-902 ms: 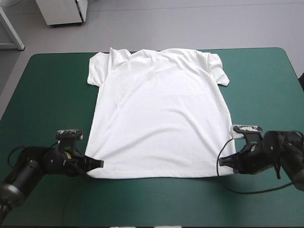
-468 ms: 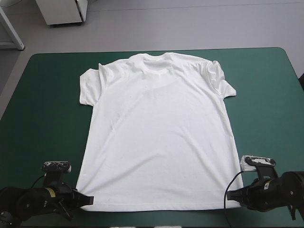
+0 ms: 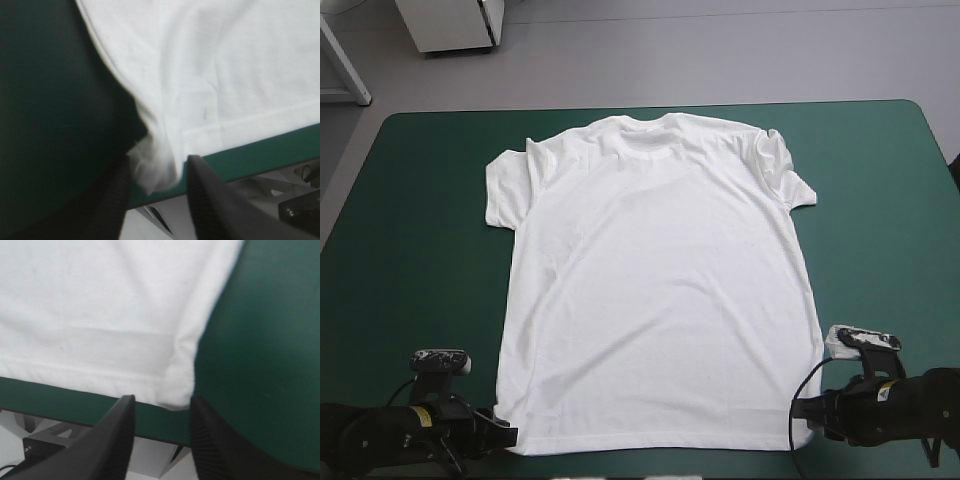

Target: Fold the cloth

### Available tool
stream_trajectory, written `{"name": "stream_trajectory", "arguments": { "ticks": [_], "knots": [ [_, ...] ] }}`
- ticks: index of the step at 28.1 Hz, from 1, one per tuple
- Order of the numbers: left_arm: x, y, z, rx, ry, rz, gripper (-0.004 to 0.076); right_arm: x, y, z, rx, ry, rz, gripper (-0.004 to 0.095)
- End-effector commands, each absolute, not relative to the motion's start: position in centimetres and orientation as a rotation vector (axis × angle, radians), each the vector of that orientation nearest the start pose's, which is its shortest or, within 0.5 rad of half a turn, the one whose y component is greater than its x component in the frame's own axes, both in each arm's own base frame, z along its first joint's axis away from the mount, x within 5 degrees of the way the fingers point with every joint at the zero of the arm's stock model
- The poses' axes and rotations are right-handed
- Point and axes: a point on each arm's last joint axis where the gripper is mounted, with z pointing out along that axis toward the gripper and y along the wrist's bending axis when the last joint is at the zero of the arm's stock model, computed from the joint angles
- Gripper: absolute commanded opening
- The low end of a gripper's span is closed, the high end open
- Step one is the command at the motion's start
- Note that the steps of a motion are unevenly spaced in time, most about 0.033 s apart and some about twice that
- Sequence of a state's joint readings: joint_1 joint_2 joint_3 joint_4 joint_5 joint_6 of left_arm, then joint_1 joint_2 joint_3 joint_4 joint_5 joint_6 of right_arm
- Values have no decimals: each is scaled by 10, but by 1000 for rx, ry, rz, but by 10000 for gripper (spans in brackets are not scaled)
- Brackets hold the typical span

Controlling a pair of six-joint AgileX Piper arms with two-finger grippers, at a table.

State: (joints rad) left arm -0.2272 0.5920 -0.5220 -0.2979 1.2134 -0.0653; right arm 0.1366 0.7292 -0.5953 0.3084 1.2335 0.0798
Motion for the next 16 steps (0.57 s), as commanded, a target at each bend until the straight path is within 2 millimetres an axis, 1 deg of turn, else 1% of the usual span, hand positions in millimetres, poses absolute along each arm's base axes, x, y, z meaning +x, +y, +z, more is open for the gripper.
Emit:
{"name": "stream_trajectory", "arguments": {
  "ticks": [1, 2, 3, 5, 6, 7, 9, 12, 14, 16],
  "knots": [
    [67, -44, 292, 185, 2646, -547, 503, 94, 41, 302, -4, 2738, 516, 533],
    [69, -43, 303, 197, 2605, -524, 521, 96, 38, 313, -5, 2698, 471, 538],
    [72, -42, 313, 200, 2560, -494, 519, 97, 35, 322, -10, 2664, 422, 536],
    [79, -37, 333, 196, 2505, -403, 501, 101, 26, 345, -28, 2592, 276, 537],
    [88, -33, 348, 187, 2501, -308, 477, 108, 19, 366, -28, 2531, 171, 537],
    [95, -32, 355, 190, 2507, -271, 463, 112, 18, 377, -28, 2506, 140, 537],
    [113, -33, 365, 207, 2522, -221, 444, 122, 17, 394, -28, 2472, 118, 532],
    [143, -37, 380, 234, 2511, -165, 430, 142, 20, 416, -28, 2440, 122, 493],
    [167, -40, 386, 240, 2514, -122, 421, 157, 22, 427, -48, 2430, 115, 469],
    [188, -43, 386, 242, 2538, -85, 414, 173, 24, 431, -64, 2440, 106, 465]
  ]
}}
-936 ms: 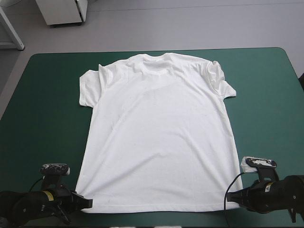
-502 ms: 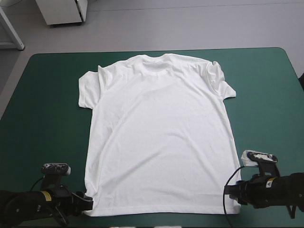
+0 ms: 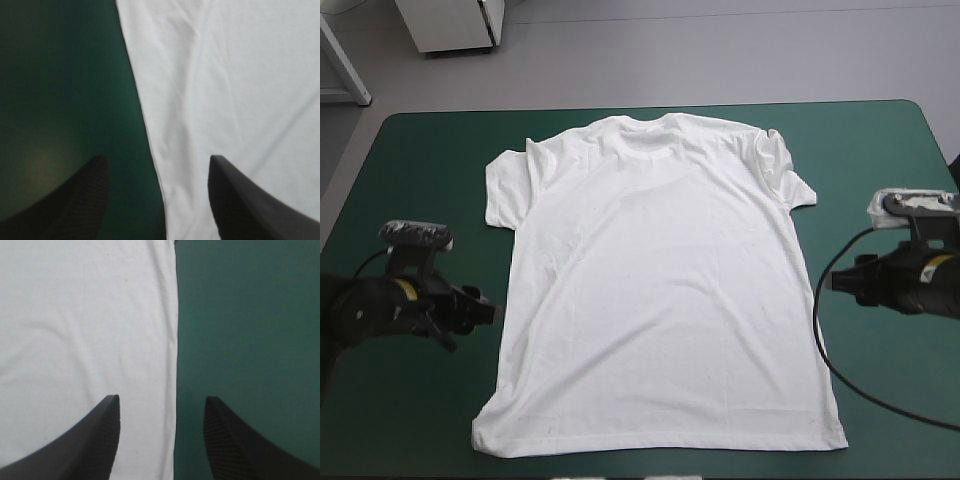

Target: Fold the cloth

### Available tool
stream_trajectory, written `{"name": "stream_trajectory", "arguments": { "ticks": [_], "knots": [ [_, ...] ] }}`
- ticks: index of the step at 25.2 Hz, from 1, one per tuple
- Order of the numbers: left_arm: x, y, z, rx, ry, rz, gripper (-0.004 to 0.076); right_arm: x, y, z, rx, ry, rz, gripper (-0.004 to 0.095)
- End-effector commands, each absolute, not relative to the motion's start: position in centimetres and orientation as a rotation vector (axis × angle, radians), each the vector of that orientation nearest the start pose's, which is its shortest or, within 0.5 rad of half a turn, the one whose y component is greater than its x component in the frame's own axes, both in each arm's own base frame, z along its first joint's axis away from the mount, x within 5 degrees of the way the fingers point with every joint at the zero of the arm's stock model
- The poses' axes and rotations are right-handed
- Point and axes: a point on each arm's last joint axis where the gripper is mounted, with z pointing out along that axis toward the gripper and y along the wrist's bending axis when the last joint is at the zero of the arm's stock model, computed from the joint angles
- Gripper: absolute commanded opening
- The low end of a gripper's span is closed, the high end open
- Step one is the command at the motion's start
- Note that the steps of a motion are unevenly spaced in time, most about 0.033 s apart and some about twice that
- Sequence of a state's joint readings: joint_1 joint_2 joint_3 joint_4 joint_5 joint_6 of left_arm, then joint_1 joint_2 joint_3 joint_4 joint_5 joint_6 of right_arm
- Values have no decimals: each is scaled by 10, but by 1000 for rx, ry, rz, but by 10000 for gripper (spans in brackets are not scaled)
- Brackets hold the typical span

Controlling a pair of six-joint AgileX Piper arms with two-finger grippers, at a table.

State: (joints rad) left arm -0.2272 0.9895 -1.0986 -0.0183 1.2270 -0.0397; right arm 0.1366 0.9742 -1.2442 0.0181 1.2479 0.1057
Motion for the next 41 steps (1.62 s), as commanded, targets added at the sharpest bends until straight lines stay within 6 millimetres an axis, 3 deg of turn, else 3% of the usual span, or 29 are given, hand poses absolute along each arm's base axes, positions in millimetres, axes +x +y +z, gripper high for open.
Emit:
{"name": "stream_trajectory", "arguments": {
  "ticks": [1, 4, 7, 12, 16, 23, 31, 38, 41],
  "knots": [
    [201, -43, 384, 243, 2558, -61, 410, 180, 25, 432, -65, 2446, 105, 465],
    [245, -37, 366, 145, 2650, -62, 406, 201, 28, 424, -66, 2497, 99, 464],
    [288, -14, 339, 7, 2696, -280, 405, 215, 29, 415, -68, 2539, 85, 465],
    [345, -5, 322, 2, 2688, -316, 405, 226, 31, 410, -87, 2533, 80, 449],
    [377, -8, 309, 56, 2750, -278, 356, 232, 31, 405, -88, 2552, 70, 395],
    [391, -31, 283, 136, 2800, -133, 335, 234, 28, 403, -92, 2572, 20, 393],
    [403, -33, 251, 114, 2874, -140, 335, 233, 27, 402, -93, 2581, 9, 391],
    [409, -54, 229, 190, 2908, -91, 333, 233, 27, 402, -96, 2579, 0, 391],
    [410, -65, 220, 221, 2929, -91, 253, 233, 27, 402, -96, 2574, -2, 391]
  ]
}}
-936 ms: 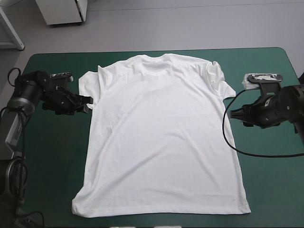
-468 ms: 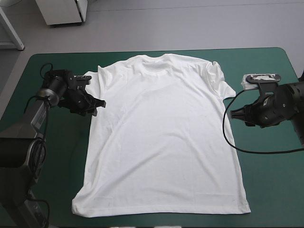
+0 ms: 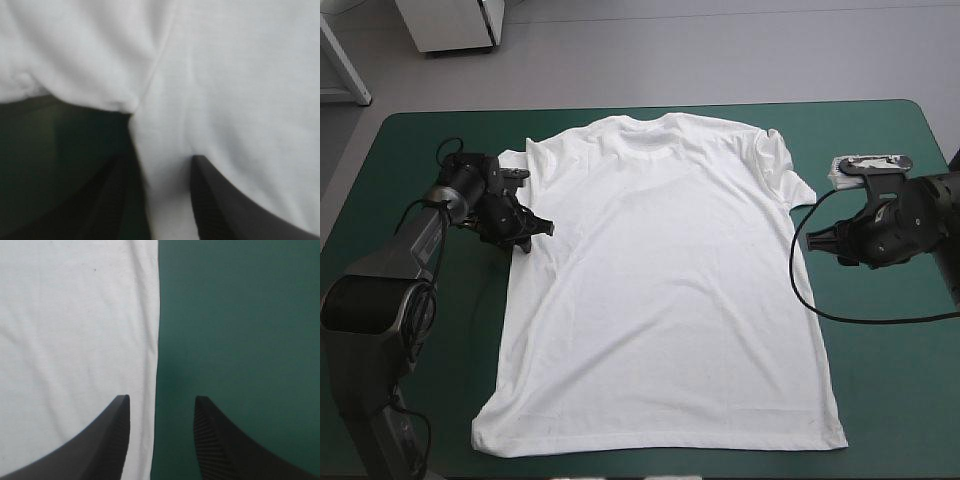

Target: Fold the cloth

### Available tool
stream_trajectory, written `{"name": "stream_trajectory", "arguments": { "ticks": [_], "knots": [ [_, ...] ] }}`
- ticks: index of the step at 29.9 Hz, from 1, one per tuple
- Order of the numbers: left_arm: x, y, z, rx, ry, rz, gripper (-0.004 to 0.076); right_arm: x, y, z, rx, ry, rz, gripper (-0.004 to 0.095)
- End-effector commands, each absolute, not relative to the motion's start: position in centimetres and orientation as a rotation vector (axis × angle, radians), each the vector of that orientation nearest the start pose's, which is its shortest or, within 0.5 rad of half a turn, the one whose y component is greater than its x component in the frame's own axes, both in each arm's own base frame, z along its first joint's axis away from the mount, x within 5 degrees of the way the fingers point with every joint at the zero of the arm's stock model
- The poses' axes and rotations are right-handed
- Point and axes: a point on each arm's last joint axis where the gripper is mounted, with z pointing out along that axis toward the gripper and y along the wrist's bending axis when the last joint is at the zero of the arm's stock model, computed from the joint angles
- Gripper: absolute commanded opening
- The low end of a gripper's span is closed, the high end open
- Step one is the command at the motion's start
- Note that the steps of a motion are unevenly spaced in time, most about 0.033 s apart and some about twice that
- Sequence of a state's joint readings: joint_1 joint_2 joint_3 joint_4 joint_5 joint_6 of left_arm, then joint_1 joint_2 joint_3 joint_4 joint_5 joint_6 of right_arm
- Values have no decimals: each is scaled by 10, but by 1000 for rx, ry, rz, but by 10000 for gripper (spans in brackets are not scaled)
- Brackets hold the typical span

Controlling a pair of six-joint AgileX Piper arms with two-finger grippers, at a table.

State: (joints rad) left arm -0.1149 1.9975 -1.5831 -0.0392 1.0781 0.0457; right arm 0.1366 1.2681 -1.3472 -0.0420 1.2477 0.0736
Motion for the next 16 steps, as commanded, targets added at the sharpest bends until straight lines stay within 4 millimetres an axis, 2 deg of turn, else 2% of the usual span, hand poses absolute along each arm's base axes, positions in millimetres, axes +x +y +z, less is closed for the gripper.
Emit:
{"name": "stream_trajectory", "arguments": {
  "ticks": [1, 4, 7, 10, 16],
  "knots": [
    [410, -68, 219, 228, 2929, -92, 203, 234, 27, 403, -96, 2571, -2, 391],
    [410, -71, 217, 234, 2928, -95, -26, 236, 27, 402, -97, 2560, 0, 391],
    [411, -70, 217, 236, 2923, -90, -22, 245, 28, 399, -95, 2540, 4, 392],
    [410, -70, 217, 236, 2930, -92, -22, 262, 31, 389, -94, 2538, 6, 392],
    [410, -71, 217, 229, 2935, -108, -22, 316, 40, 354, -111, 2633, 26, 439]
  ]
}}
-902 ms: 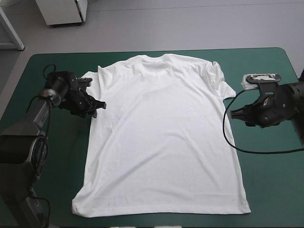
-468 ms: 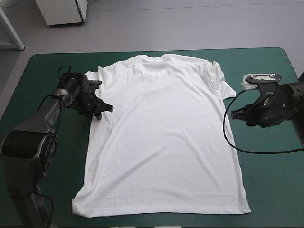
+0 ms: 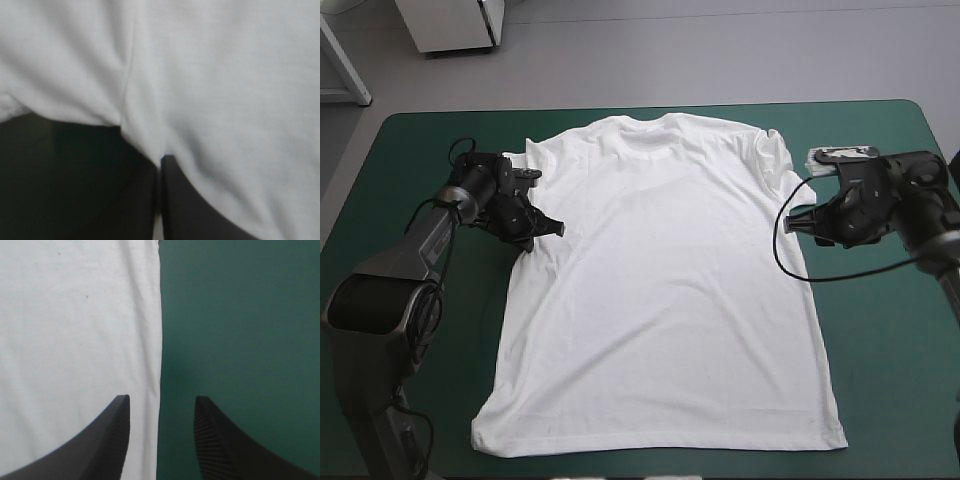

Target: Fold the cloth

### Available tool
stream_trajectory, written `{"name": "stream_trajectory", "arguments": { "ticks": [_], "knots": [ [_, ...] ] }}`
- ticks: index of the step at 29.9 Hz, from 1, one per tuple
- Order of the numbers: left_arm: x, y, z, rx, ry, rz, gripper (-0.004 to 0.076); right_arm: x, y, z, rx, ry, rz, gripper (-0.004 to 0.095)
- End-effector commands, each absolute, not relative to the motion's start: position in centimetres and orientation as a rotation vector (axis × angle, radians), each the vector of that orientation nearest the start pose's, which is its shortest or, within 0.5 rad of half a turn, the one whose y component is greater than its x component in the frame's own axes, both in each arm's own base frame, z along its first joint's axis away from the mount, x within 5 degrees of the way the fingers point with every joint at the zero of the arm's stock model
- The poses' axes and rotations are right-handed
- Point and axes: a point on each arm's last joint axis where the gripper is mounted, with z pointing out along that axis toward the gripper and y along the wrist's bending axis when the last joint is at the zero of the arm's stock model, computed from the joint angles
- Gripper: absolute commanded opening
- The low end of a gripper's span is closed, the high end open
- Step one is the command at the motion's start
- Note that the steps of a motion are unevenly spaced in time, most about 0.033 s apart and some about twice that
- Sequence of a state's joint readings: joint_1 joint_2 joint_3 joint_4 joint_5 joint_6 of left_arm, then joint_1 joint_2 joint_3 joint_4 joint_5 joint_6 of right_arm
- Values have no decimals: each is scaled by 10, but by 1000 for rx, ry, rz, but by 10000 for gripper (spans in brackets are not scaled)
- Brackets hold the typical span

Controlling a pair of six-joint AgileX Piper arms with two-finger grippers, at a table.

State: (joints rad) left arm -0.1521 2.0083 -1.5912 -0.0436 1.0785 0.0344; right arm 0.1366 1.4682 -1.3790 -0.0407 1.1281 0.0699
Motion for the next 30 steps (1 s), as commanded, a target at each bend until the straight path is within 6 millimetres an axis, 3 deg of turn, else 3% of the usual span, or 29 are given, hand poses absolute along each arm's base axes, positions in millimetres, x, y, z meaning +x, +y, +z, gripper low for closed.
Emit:
{"name": "stream_trajectory", "arguments": {
  "ticks": [1, 10, 17, 30],
  "knots": [
    [410, -71, 217, 229, 2935, -108, -22, 327, 43, 347, -106, 2652, 48, 460],
    [409, -72, 217, 232, 2939, -113, -22, 386, 52, 316, -89, 2710, 111, 483],
    [410, -72, 217, 231, 2933, -113, -22, 405, 55, 286, -85, 2744, 113, 483],
    [410, -72, 217, 231, 2929, -113, -22, 421, 51, 253, -77, 2798, 83, 440]
  ]
}}
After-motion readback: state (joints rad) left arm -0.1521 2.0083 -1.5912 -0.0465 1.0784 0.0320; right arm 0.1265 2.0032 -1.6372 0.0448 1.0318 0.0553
